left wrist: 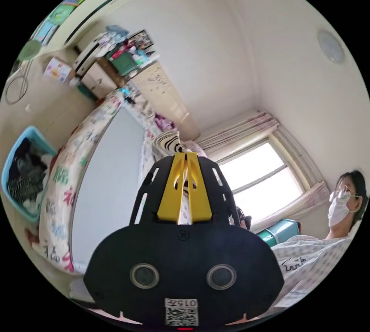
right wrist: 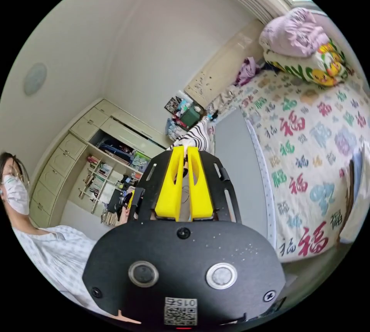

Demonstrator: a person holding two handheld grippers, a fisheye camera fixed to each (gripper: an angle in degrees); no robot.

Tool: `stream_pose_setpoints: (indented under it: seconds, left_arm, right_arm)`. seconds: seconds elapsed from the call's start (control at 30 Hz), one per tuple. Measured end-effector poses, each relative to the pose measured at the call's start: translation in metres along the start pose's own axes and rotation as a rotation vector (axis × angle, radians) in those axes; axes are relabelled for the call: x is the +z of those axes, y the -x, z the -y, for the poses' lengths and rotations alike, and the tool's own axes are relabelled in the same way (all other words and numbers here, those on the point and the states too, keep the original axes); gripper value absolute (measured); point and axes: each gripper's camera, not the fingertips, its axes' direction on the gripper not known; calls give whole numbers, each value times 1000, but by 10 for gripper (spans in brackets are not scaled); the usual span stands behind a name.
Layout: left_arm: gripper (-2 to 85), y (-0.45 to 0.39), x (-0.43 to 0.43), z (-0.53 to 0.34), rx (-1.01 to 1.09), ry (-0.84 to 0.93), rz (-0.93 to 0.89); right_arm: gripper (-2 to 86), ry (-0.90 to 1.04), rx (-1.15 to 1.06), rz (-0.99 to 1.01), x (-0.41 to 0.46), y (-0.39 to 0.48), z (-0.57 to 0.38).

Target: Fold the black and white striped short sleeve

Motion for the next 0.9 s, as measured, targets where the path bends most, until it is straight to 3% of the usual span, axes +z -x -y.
stream_pose_setpoints:
  seconds: [0.13,0.23,0.33,0.57,0.77,0.9]
  left_arm:
    - [-9,85,-35,-69,-235,137,132]
    - [-9,114,-57,-110,-315,251,214]
    - [-9,131,-88,-138,-388,282,216]
    - [-9,158,-125,-127,-433,250,189]
    - [-9,89,-99,-8,-203,151,-35]
    - [-9,-26,-113,82,39,21,-265]
  right_arm:
    - [4,171,229,-193,13,-52,-68]
    - [4,226,391,-200,13,-78,-113]
    - [4,289,431,-317,7,-79,-146]
    - [4,151,573,-296,-24,-93,-168]
    - [4,23,334,-177,-20,-54,-57]
    - [4,-111,72,-15,-29,26,40]
